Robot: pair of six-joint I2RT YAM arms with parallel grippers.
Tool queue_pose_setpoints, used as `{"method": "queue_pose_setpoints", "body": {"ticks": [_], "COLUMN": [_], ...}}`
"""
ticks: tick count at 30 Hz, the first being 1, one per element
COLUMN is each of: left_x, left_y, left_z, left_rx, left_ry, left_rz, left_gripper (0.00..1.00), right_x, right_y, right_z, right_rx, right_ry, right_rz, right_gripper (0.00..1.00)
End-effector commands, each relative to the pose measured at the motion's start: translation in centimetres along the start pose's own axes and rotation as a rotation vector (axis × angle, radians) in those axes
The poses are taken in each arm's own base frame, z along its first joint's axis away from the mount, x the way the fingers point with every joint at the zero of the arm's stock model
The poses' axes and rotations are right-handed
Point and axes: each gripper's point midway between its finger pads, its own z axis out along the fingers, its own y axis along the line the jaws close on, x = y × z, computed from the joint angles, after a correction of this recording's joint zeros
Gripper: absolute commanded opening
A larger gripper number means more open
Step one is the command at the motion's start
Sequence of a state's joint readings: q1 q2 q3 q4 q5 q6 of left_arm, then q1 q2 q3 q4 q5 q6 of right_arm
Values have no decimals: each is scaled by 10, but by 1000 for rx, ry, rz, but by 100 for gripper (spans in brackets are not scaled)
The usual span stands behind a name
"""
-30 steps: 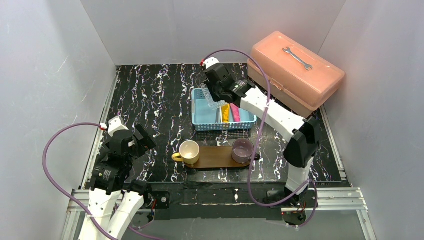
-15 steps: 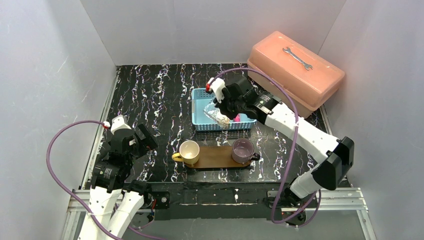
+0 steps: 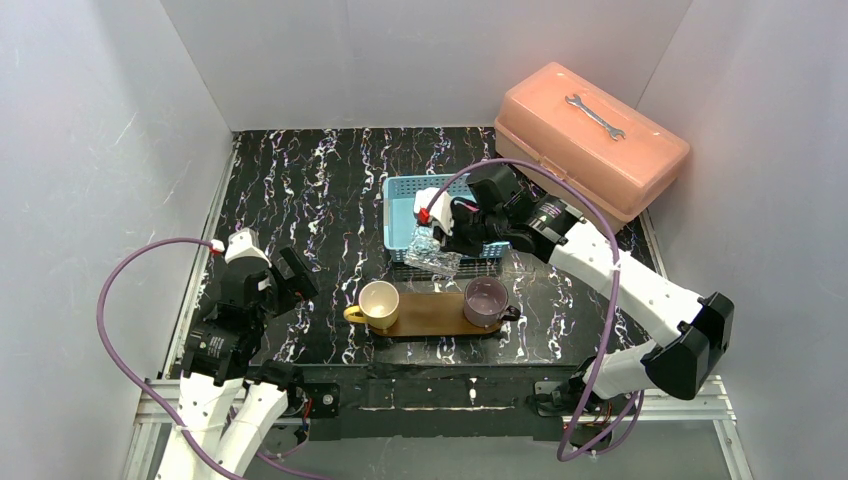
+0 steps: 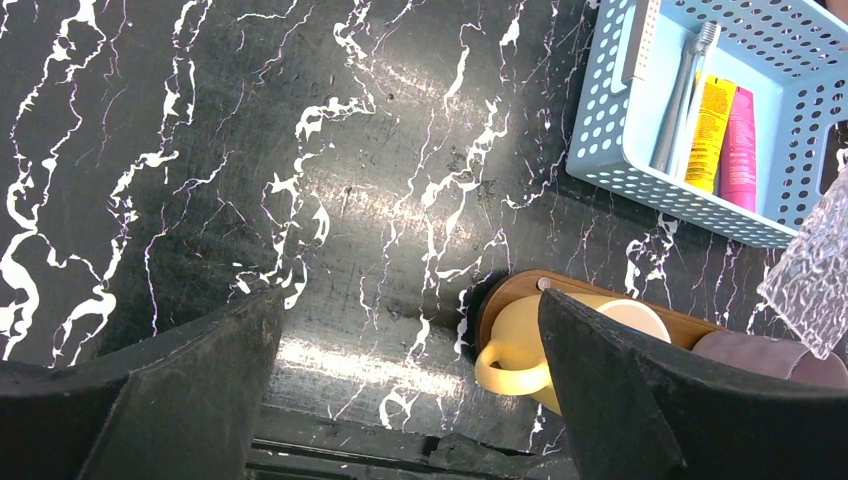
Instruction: Prepare toiletry sets of a toothbrush and toothpaste on the tray
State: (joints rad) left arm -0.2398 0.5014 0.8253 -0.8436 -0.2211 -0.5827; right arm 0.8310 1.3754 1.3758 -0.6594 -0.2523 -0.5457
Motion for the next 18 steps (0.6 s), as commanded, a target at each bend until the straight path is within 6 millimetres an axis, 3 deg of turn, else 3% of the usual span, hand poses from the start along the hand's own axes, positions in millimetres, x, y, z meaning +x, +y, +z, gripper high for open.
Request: {"method": "queue_pose_setpoints", "body": {"ticks": [1,8,18], "left_x": [3,3,3], "left_y": [0,-1,-2], "left_z": [2,1,1], "left_rx": [5,18,25], "left_ry": [8,3,2], "left_rz": [18,21,23], "left_gripper": [98,98,98], "right_x": [-9,5,22], "right_y": [13,36,54], "right_z": [-3,4,18], "right_rx": [-98,-252,-333], "right_ry": [-59,-35,-24], "right_rz": [-124,-203,-187], "right_gripper": [1,1,1]}}
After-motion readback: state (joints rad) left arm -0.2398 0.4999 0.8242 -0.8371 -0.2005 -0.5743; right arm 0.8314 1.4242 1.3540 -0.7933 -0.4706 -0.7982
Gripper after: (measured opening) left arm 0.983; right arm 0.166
